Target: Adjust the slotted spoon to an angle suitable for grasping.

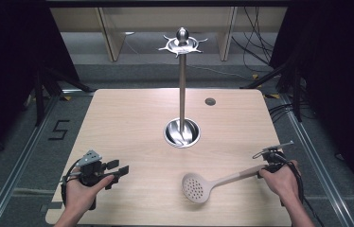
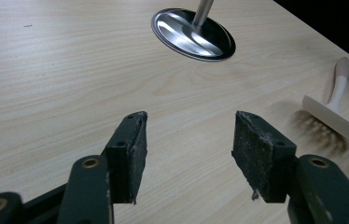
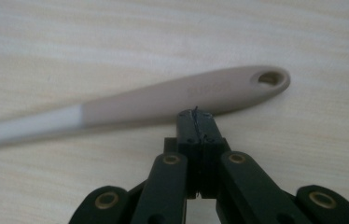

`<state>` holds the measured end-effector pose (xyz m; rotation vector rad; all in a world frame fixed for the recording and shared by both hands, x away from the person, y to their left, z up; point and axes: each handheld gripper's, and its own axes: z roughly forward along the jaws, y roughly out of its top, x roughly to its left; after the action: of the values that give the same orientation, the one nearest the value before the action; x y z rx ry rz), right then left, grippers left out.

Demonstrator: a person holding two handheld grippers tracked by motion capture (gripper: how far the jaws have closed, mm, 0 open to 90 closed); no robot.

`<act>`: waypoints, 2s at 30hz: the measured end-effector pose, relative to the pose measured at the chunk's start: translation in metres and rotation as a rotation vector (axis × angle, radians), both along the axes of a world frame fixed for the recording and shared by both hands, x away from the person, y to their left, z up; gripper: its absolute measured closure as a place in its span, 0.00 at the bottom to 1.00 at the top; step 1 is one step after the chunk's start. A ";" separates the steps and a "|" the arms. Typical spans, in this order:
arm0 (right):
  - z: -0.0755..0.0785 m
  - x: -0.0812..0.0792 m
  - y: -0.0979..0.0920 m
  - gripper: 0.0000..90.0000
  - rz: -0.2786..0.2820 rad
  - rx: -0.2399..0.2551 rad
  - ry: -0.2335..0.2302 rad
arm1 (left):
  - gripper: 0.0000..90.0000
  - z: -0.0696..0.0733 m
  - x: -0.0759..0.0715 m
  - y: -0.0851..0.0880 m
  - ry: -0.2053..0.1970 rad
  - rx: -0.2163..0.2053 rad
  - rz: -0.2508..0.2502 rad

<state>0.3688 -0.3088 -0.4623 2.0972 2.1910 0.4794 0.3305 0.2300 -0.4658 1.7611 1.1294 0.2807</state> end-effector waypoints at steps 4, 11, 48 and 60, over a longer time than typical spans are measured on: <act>-0.006 0.004 0.009 1.00 -0.025 -0.007 0.059 | 0.49 0.001 -0.001 0.000 0.001 0.004 -0.001; -0.008 0.021 0.008 1.00 0.059 -0.043 0.000 | 0.49 0.001 0.000 0.001 0.002 0.006 0.001; -0.010 0.065 0.051 0.39 -0.150 -0.012 0.047 | 0.49 0.000 0.000 0.001 0.011 0.007 0.006; -0.012 0.073 0.057 0.45 -0.134 -0.035 0.050 | 0.49 -0.001 0.000 0.002 0.007 0.009 -0.004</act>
<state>0.4417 -0.2515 -0.4744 2.2423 2.0499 0.3791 0.3307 0.2323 -0.4663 1.7731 1.1314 0.2778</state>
